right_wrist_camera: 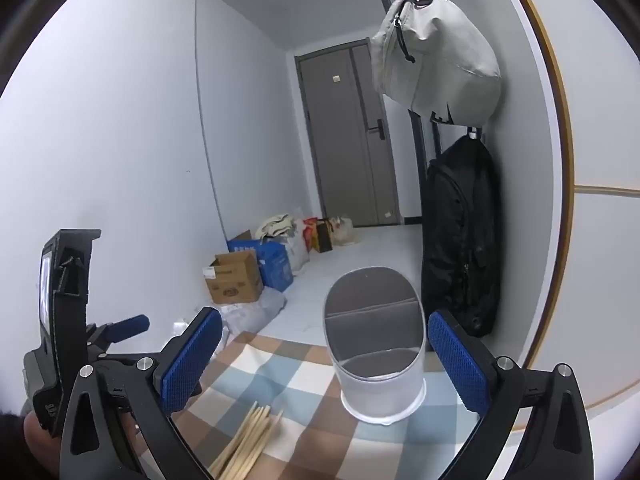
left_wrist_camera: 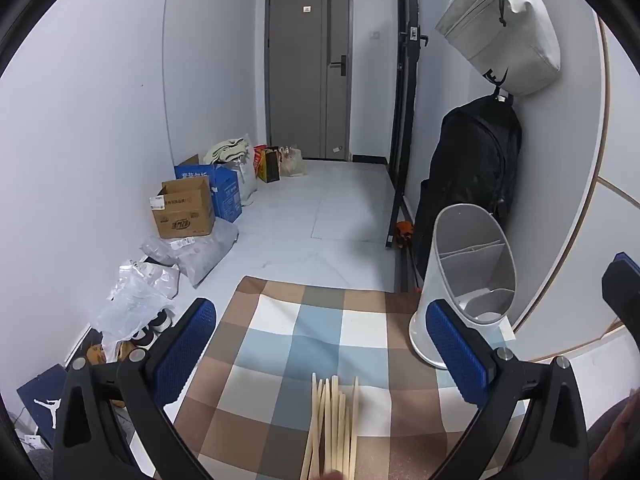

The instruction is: Organize utensils

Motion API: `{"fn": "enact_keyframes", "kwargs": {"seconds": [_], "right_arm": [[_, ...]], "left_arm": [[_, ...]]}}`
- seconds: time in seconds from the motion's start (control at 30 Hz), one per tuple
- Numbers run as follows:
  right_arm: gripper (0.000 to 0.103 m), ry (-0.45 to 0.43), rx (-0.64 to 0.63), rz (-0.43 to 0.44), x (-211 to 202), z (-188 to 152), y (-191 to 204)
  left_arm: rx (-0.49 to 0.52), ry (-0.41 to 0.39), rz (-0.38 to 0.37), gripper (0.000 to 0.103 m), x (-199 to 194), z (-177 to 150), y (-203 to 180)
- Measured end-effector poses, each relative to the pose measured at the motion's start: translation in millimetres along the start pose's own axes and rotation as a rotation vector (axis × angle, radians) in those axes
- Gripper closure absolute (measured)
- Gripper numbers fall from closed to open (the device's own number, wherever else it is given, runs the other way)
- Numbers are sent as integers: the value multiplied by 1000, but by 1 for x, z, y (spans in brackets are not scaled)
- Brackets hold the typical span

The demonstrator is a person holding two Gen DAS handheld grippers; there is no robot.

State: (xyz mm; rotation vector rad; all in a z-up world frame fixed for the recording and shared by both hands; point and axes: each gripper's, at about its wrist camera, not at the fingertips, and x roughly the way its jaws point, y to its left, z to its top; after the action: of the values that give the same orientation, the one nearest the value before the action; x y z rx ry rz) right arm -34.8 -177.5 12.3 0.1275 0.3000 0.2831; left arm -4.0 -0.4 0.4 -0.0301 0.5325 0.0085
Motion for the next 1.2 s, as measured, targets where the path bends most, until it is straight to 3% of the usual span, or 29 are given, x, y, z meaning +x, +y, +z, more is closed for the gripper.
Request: {"fn": "enact_keyframes", "kwargs": {"seconds": [0.13,1.2], "right_arm": [[0,-1,-1,5,0,-1,0],[0,20,11,0,2,-1,0]], "left_arm": [[8,31,23,1,4,2,0],[5,21,2,1,3,1,3]]}}
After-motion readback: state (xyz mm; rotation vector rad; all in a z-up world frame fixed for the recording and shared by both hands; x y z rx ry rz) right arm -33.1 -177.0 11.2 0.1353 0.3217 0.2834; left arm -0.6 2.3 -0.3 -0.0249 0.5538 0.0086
